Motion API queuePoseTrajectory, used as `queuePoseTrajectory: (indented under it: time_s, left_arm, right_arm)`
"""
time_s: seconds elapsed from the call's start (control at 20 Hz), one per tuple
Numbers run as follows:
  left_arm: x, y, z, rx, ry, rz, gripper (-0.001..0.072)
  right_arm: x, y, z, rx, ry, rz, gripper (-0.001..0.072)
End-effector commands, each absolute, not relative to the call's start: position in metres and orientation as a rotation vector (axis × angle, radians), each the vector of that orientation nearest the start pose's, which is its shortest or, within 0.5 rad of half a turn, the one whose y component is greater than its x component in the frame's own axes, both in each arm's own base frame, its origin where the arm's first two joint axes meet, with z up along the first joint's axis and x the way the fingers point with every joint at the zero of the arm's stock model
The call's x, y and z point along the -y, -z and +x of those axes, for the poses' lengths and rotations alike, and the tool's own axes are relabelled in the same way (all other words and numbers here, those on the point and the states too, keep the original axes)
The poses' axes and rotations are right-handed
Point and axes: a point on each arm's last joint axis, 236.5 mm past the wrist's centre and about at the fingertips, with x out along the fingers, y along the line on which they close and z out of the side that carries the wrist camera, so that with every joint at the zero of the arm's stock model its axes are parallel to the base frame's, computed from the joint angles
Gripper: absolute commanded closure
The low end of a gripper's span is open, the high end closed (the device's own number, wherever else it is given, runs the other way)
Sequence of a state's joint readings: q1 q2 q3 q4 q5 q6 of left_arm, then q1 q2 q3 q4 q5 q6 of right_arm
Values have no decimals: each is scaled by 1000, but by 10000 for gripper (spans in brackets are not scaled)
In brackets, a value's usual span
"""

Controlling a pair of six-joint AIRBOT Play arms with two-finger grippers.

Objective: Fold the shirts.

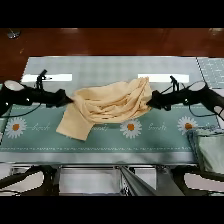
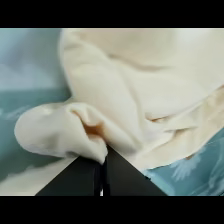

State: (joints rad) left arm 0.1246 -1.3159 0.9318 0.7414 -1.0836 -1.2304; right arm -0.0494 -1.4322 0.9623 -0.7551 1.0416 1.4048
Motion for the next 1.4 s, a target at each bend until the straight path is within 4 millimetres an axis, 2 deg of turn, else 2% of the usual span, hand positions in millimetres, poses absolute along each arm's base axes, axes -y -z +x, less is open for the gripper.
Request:
queuePoseTrajectory:
  time_s: [0.0,0.1,0.15,0.2,0.25,0.3,0.35,0.4,0.5,0.6,0.7,0.8,0.9,1.0,1.05,1.15,1.25,1.35]
  left_arm:
    - [114,-98,425,-987,528,-659,684]
    - [117,-208,449,-732,609,-622,684]
    - [114,-265,452,-599,623,-564,685]
    - [109,-315,450,-480,628,-510,685]
    - [103,-366,440,-360,623,-451,685]
    - [94,-404,429,-276,597,-400,685]
    - [82,-437,413,-205,548,-345,685]
    - [70,-461,397,-153,492,-292,685]
    - [53,-501,358,-62,392,-195,685]
    - [56,-534,306,35,359,-131,685]
    - [57,-555,257,115,295,-54,685]
    - [54,-567,218,171,217,16,685]
    - [55,-564,187,169,169,70,685]
    - [59,-550,172,122,164,93,685]
    - [60,-541,172,90,169,85,685]
    - [56,-514,188,-7,177,51,685]
    - [50,-473,219,-134,197,-3,685]
    - [53,-419,255,-282,264,-104,685]
  right_arm:
    - [-115,-51,430,-1176,-377,587,687]
    - [-101,-158,461,-942,-393,448,688]
    - [-93,-221,466,-808,-390,371,688]
    - [-87,-278,462,-688,-382,309,688]
    - [-81,-334,447,-567,-368,248,687]
    - [-75,-382,425,-459,-350,194,688]
    - [-71,-420,401,-367,-331,161,687]
    - [-67,-449,372,-283,-310,135,687]
    - [-59,-486,316,-173,-269,88,687]
    - [-54,-517,268,-58,-240,51,688]
    - [-52,-538,228,28,-223,31,687]
    - [-53,-546,196,70,-218,17,688]
    - [-55,-547,172,83,-219,6,687]
    - [-57,-535,163,37,-226,1,687]
    - [-57,-524,164,-11,-229,1,687]
    - [-58,-495,174,-127,-233,0,687]
    - [-60,-454,195,-269,-252,16,687]
    - [-66,-414,222,-385,-284,54,687]
